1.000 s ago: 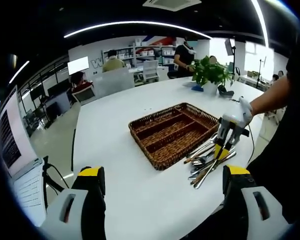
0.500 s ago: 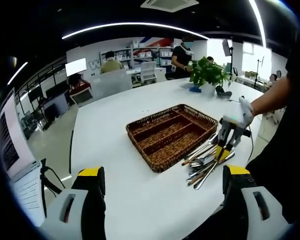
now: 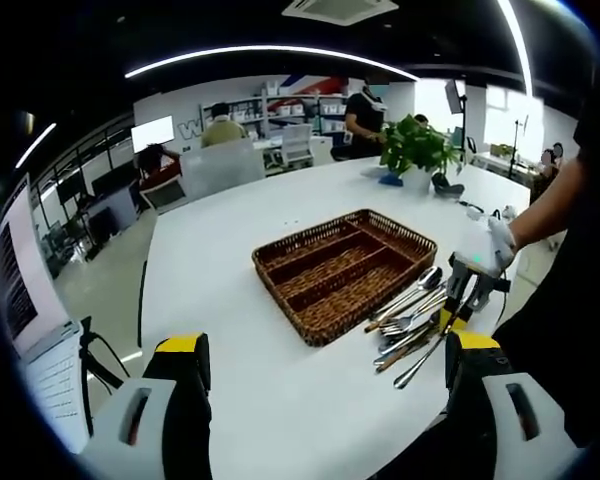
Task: Arrange the knives, forks, and spoons in their matching storage slots by inserting each utensil handle-first until every utensil is classified and aligned in the correct compartment
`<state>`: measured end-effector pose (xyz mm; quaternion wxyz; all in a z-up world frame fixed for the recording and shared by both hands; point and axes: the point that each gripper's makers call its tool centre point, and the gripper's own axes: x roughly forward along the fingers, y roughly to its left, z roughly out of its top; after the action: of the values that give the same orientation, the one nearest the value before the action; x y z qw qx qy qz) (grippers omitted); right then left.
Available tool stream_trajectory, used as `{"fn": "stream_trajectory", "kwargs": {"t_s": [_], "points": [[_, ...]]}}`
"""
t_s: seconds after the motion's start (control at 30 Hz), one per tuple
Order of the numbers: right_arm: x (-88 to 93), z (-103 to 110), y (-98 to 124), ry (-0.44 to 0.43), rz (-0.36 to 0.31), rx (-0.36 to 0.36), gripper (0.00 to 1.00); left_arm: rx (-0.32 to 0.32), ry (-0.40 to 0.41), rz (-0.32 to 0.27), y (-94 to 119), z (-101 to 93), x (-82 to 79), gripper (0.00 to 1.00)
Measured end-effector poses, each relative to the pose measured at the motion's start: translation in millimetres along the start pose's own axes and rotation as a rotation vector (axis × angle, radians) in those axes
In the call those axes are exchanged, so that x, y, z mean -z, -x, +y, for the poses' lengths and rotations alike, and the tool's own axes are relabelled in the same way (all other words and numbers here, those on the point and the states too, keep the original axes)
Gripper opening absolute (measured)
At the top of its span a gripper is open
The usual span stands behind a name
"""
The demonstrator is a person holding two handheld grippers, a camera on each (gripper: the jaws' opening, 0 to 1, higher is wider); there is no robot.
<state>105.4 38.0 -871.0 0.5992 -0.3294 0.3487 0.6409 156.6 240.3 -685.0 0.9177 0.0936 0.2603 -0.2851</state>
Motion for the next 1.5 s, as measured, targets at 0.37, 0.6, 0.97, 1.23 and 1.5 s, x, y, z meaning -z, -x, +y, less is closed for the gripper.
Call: {"fn": "stream_trajectory", "kwargs": {"t_s": [0.37,0.6,0.97,1.23,1.5], "points": [[-8.2,-3,-5,0.003,0.02,-0.01,0.03,-0.003,0.006,-0.005,0,1.7,-0.7,1.0],[-14.5,-5,-12,-0.02,0.022,-0.008,0.07,-0.005,0.01,-0.003,1,1.6,0.3,1.0],[-10.4,-4,-17,0.035,0.077,0.03,0.02,-0.009,0.016,-0.008,5,1.6,0.7,1.0],[-10.2,-5,-11,0.025,0.09,0.046,0.0,-0.009,0.006,-0.013,6,-1.7,-2.4,1.0],[-16.9,-5,5,0.002,0.079,0.049,0.0,-0.012,-0.013,-0.003,8,-2.3,-1.0,1.0]]}}
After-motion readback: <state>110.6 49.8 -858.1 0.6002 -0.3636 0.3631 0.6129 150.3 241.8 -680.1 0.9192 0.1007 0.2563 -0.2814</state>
